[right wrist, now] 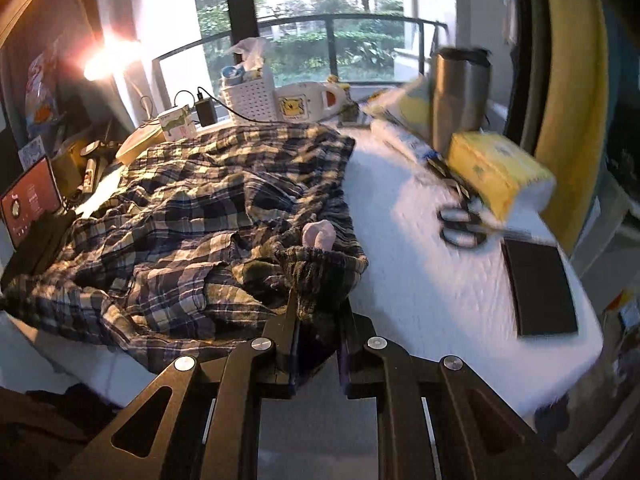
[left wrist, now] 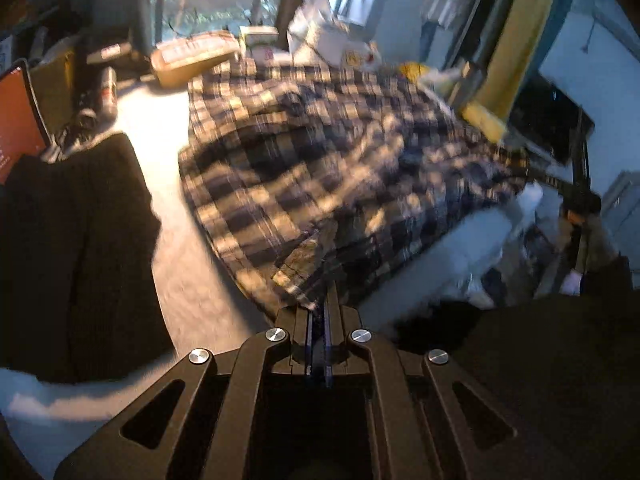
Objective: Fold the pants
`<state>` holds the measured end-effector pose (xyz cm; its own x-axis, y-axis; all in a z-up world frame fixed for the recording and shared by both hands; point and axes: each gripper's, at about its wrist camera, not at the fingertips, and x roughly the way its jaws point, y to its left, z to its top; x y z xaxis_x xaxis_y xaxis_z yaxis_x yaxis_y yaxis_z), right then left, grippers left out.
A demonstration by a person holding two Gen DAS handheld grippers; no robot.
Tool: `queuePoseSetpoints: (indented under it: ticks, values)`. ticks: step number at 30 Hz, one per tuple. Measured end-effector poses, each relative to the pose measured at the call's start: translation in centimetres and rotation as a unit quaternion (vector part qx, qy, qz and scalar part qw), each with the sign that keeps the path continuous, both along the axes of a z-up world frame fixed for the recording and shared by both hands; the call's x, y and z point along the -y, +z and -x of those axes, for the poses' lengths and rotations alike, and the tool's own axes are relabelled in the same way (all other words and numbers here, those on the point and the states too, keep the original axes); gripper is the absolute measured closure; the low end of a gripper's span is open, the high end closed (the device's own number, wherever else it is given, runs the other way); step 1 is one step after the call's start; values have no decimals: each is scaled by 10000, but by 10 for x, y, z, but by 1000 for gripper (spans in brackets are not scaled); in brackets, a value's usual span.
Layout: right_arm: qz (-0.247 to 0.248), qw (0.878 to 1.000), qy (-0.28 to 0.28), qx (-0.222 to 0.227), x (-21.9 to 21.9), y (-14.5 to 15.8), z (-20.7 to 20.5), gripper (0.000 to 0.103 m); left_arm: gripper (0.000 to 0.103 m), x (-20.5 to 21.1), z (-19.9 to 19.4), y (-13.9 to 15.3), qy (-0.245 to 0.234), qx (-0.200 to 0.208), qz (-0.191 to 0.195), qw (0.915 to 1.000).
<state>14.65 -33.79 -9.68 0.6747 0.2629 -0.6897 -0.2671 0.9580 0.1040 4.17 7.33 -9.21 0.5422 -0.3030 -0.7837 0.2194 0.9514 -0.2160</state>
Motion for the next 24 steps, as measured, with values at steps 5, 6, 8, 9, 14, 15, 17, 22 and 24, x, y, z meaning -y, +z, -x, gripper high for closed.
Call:
queuePoseSetpoints:
  ticks: [5, 6, 8, 9, 14, 15, 17, 22, 24]
  values:
    - [201, 9994, -150, -228, 5, -25, 8, 88, 101, -4, 6, -22, -117, -476, -141, 9987]
    - [310, 9990, -192, -271, 5, -31, 7, 88, 100, -5, 6, -25, -125, -532, -168, 9984]
    - [344, 9986, -244, -318, 10, -39, 7, 83, 100, -6, 8, -26, -208, -603, -210, 9977]
    - [336, 9986, -263, -309, 12, -39, 8, 78, 100, -6, 10, -24, -248, -614, -218, 9976]
    - [673, 9962, -542, -92, 28, -25, 13, 39, 99, -32, 14, -11, -25, -416, -319, 9986]
    - [670, 9962, -554, -74, 31, -22, 15, 39, 99, -38, 13, -8, 60, -372, -343, 9987]
    - [747, 9956, -561, 42, 30, -14, 18, 39, 99, -55, 12, 0, 237, -229, -321, 9989]
    - [883, 9940, -593, 254, 21, -1, 18, 39, 69, -60, -7, 19, 458, 288, -80, 9985]
    - [907, 9930, -664, 362, 19, 6, 18, 39, 68, -43, -14, 19, 189, 397, 69, 9990]
